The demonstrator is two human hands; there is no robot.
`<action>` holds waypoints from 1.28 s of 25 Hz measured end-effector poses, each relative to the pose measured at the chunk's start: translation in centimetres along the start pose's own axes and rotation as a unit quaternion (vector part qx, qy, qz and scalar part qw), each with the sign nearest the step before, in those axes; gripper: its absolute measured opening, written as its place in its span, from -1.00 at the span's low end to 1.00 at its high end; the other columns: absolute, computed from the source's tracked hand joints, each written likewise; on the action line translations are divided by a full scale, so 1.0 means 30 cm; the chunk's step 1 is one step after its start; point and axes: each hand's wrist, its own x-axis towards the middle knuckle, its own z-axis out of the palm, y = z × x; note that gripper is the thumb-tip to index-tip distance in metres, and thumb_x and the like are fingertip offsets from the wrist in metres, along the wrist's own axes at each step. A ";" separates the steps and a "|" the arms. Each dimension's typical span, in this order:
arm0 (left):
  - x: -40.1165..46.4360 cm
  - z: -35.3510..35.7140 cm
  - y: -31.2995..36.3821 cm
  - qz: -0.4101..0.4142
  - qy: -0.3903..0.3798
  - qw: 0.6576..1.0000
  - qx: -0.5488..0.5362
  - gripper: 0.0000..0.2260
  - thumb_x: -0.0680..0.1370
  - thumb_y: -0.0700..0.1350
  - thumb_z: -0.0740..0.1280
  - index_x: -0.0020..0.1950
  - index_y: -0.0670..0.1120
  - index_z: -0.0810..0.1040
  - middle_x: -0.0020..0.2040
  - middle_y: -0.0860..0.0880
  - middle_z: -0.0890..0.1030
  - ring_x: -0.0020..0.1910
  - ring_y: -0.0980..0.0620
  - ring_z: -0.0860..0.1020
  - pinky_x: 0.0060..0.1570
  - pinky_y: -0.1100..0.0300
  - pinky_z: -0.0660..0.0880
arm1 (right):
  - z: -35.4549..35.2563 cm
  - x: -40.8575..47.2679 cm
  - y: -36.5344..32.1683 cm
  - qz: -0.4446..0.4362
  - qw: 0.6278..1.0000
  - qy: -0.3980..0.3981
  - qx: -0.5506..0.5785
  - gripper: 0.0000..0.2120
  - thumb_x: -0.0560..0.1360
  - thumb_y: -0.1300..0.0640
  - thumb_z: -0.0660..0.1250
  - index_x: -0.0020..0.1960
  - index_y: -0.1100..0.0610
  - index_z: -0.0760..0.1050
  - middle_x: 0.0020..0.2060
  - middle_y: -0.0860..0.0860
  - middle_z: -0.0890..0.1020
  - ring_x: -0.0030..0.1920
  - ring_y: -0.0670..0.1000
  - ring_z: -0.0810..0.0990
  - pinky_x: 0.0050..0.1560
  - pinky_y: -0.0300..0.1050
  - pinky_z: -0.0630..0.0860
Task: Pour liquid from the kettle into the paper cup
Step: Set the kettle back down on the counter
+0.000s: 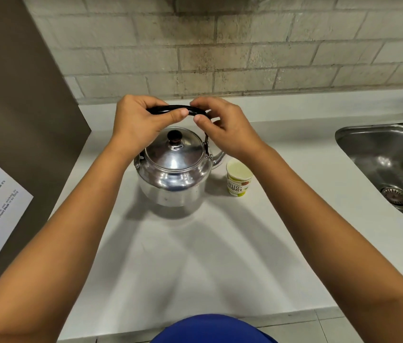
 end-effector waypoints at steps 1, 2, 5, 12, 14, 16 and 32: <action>0.000 0.003 -0.006 0.000 0.003 1.000 -0.003 -0.84 0.24 0.08 0.51 -0.31 0.05 0.62 -0.36 0.03 0.60 -0.40 0.20 0.52 -0.31 0.30 0.45 | -0.002 0.009 0.002 -0.009 1.000 -0.012 -0.003 -0.75 0.50 0.19 0.26 0.17 0.18 0.48 0.07 0.14 0.58 0.06 0.04 0.54 0.10 -0.09 0.51; 0.000 0.005 -0.010 0.000 0.006 1.000 -0.006 -0.85 0.24 0.07 0.51 -0.31 0.06 0.61 -0.38 0.06 0.59 -0.43 0.24 0.51 -0.32 0.33 0.44 | -0.002 0.017 0.003 -0.014 1.000 -0.018 -0.005 -0.76 0.50 0.20 0.27 0.15 0.18 0.49 0.06 0.15 0.60 0.06 0.06 0.55 0.12 -0.05 0.51; -0.001 0.006 -0.024 0.004 0.014 1.000 -0.015 -0.86 0.25 0.07 0.51 -0.32 0.08 0.61 -0.42 0.12 0.58 -0.43 0.22 0.49 -0.33 0.32 0.44 | 0.005 0.037 -0.001 -0.016 0.999 -0.034 -0.011 -0.77 0.48 0.26 0.27 0.13 0.19 0.50 -0.01 0.08 0.60 0.01 0.01 0.54 0.11 -0.08 0.48; 0.001 -0.018 -0.068 -0.002 0.024 0.999 -0.028 -0.84 0.24 0.09 0.50 -0.29 0.07 0.62 -0.34 0.03 0.60 -0.34 0.11 0.53 -0.23 0.21 0.48 | 0.051 0.060 0.000 -0.018 0.999 -0.037 0.002 -0.75 0.47 0.28 0.27 0.14 0.19 0.51 -0.05 0.01 0.56 0.02 -0.03 0.50 0.12 -0.12 0.43; 0.002 -0.023 -0.086 -0.008 0.023 0.999 -0.027 -0.84 0.24 0.10 0.50 -0.30 0.08 0.62 -0.33 0.03 0.60 -0.33 0.10 0.54 -0.22 0.20 0.49 | 0.068 0.060 0.008 -0.008 0.999 -0.036 0.009 -0.75 0.48 0.27 0.27 0.14 0.18 0.51 -0.03 0.00 0.56 0.02 -0.04 0.51 0.11 -0.17 0.42; 0.003 -0.025 -0.105 -0.009 0.024 0.999 -0.020 -0.85 0.23 0.11 0.50 -0.31 0.10 0.61 -0.34 0.04 0.60 -0.34 0.12 0.54 -0.24 0.23 0.50 | 0.083 0.060 0.018 0.007 0.999 -0.038 0.022 -0.75 0.48 0.27 0.27 0.14 0.17 0.51 -0.03 0.00 0.57 0.01 -0.05 0.52 0.09 -0.21 0.42; 0.002 0.012 -0.255 -0.034 0.006 0.999 -0.037 -0.88 0.23 0.08 0.51 -0.35 0.12 0.61 -0.48 0.20 0.60 -0.44 0.25 0.52 -0.34 0.33 0.47 | 0.185 0.034 0.130 0.067 0.993 -0.039 0.084 -0.74 0.47 0.31 0.27 0.14 0.19 0.52 -0.02 0.01 0.59 0.04 -0.03 0.56 0.05 -0.36 0.46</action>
